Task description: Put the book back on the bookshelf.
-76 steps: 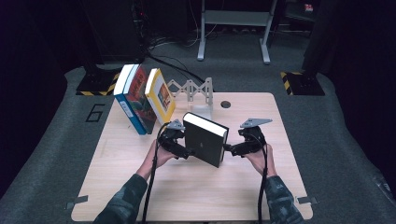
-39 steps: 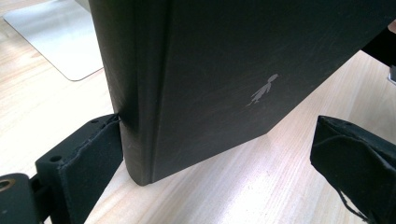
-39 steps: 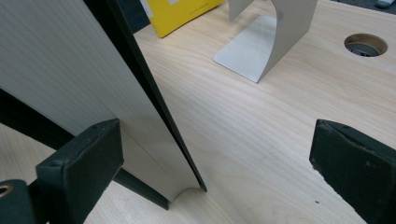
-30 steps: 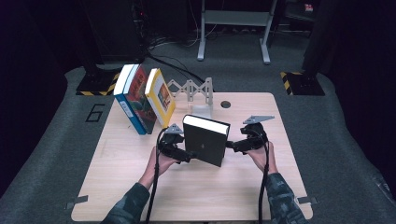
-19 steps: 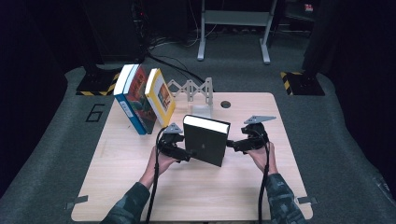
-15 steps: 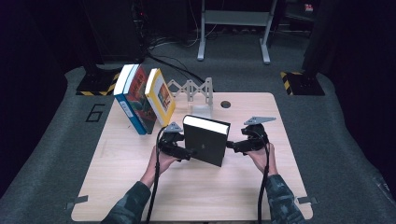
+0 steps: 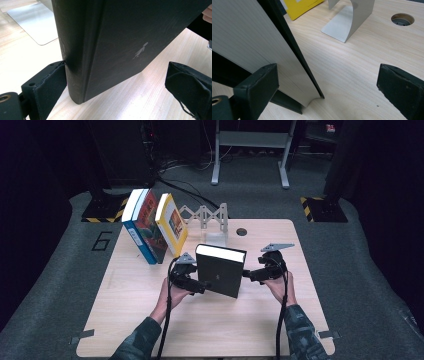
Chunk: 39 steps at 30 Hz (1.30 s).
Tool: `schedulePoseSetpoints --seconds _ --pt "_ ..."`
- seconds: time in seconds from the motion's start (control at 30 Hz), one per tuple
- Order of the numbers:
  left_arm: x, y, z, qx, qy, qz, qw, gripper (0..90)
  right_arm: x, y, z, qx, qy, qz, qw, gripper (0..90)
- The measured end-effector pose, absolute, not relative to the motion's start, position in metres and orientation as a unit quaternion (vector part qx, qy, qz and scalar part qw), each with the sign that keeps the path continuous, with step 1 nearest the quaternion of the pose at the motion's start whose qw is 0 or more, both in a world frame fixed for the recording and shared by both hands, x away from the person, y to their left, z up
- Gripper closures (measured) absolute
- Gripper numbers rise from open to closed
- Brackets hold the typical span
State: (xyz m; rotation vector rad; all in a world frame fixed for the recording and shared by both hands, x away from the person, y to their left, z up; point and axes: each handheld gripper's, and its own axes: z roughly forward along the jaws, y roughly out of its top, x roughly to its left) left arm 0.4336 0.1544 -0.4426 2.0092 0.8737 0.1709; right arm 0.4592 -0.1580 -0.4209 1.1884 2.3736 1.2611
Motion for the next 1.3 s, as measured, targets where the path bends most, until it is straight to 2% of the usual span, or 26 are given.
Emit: schedulePoseSetpoints --seconds 0.7,0.87,1.3 --pt "0.421 0.157 -0.443 0.817 0.35 0.07 0.454 4.0 0.473 -0.16 -0.421 0.413 0.799 0.427 0.091 3.6" --pt "0.426 0.161 -0.443 0.814 0.35 0.068 0.459 7.2 0.472 -0.16 -0.422 0.411 0.799 0.43 0.094 4.4" --pt "0.435 0.157 -0.442 0.809 0.355 0.066 0.465 8.2 0.467 -0.16 -0.42 0.414 0.797 0.43 0.094 4.8"
